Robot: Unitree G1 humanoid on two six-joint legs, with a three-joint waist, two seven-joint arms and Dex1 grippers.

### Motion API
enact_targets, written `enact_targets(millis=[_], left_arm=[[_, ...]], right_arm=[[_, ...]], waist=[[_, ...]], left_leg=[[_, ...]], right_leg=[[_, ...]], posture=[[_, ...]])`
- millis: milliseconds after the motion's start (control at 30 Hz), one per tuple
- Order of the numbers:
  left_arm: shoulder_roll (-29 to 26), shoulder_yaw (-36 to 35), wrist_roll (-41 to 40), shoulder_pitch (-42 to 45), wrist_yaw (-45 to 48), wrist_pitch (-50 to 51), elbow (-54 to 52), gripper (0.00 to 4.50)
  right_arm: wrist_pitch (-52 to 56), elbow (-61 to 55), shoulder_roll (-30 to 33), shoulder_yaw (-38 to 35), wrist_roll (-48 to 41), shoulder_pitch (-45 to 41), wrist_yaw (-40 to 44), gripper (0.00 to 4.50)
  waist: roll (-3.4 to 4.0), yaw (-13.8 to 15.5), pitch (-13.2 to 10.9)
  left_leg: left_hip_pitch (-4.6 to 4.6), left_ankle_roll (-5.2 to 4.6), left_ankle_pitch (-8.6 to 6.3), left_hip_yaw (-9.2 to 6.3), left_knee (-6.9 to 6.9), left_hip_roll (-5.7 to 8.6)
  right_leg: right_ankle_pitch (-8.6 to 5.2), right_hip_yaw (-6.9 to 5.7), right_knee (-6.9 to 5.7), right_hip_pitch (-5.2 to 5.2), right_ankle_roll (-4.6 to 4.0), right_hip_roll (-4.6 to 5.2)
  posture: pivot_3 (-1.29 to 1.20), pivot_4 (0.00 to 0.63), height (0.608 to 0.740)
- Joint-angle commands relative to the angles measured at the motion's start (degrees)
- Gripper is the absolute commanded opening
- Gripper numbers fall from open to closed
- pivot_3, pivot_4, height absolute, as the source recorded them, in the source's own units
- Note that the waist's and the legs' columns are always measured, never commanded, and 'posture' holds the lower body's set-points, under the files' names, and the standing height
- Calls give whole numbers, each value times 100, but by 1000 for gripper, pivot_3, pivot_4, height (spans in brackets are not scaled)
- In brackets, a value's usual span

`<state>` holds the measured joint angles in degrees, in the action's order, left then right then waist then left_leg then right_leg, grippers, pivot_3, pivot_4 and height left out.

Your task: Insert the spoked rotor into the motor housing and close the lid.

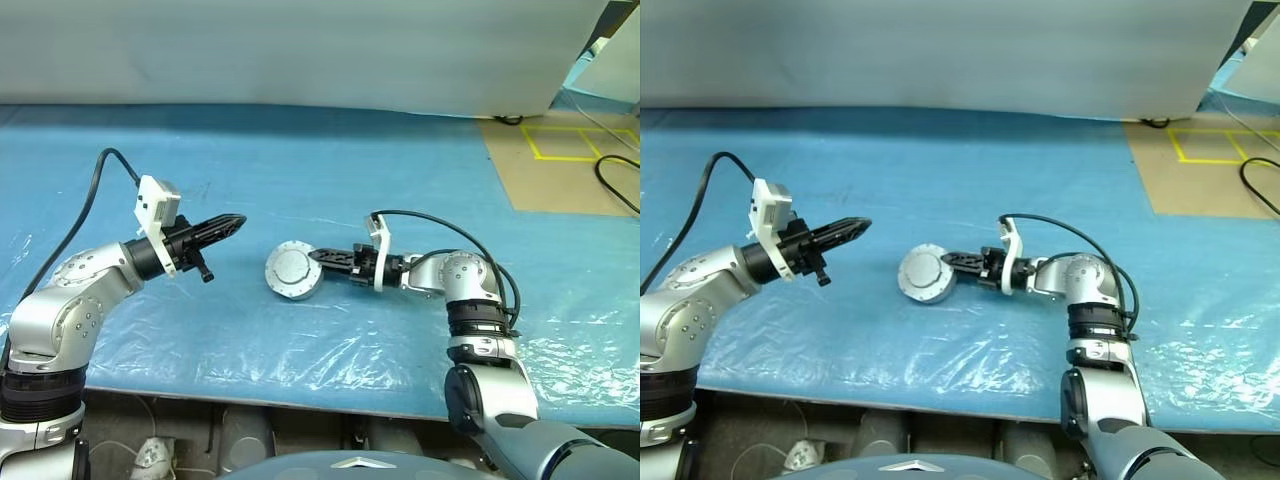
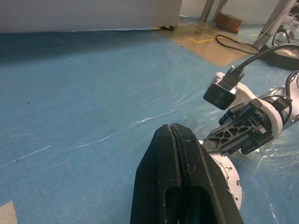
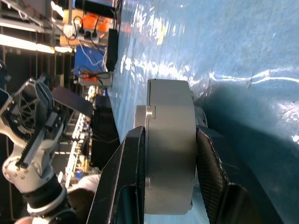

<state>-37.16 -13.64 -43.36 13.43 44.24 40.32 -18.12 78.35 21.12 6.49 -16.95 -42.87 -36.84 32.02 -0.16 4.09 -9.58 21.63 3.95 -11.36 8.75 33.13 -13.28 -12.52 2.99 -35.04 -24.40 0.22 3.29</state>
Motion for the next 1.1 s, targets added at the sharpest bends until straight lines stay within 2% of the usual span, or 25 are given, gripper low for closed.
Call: enact_targets(millis=[33,167,333,467,533,600,833,933,1000,1100], left_arm=[[-65,-357,-263,17,-84,78,-121,0],[11,-591,-570,-482,167,84,-72,0],[352,-1151,-1484,-378,-398,516,283,0],[577,-1131,-1682,-362,-687,565,255,0],[786,-1134,-1982,-264,-912,646,204,373],[823,-913,-1880,-388,-857,637,21,875],[1433,-883,-2732,-447,-1261,704,-96,3278],[1524,-925,-3053,-352,-1365,699,-102,4242],[1647,-881,-3333,-266,-1477,747,57,4242],[1838,-653,-3300,-194,-1550,737,309,4242]], right_arm=[[-7,25,-95,-580,-487,-445,-75,1149],[245,63,-239,-1138,-925,-833,-170,1149],[493,-102,-367,-1434,-1278,-1066,-402,1149],[577,-131,-395,-1654,-1554,-1322,-625,1149],[595,-137,-403,-1729,-1663,-1419,-740,1149],[606,-145,-412,-1780,-1729,-1482,-840,1149],[671,-220,-365,-1793,-1959,-1524,-1011,1149],[702,-254,-341,-1780,-2029,-1500,-1053,1149],[724,-287,-335,-1782,-2081,-1501,-1101,1149],[724,-286,-336,-1791,-2153,-1537,-1179,1149]], waist=[[0,1,0],[0,-12,0],[0,52,0],[0,129,0],[0,152,0],[-1,161,0],[-1,146,0],[-1,147,0],[-1,148,0],[-1,147,1]], left_leg=[[0,0,0,0,0,0],[1,0,0,0,-2,0],[12,1,0,-2,-4,-11],[14,2,0,-2,0,-6],[16,2,0,-2,1,-6],[18,2,0,-3,1,-8],[25,2,1,-6,0,-9],[26,2,1,-7,0,-9],[26,3,1,-8,0,-9],[25,3,1,-8,2,-5]], right_leg=[[0,0,-1,0,0,0],[0,1,4,-1,0,0],[1,-14,8,-5,0,-13],[1,-14,7,-6,2,-9],[1,-14,8,-6,2,-7],[2,-19,7,-6,3,-7],[4,-23,15,-7,6,-9],[4,-23,14,-7,7,-8],[4,-23,13,-7,7,-9],[5,-22,12,-6,8,-6]], posture=[[0,150,740],[0,150,740],[0,150,740],[0,150,740],[0,150,740],[0,150,740],[0,150,740],[0,150,740],[0,150,740],[0,150,740]])
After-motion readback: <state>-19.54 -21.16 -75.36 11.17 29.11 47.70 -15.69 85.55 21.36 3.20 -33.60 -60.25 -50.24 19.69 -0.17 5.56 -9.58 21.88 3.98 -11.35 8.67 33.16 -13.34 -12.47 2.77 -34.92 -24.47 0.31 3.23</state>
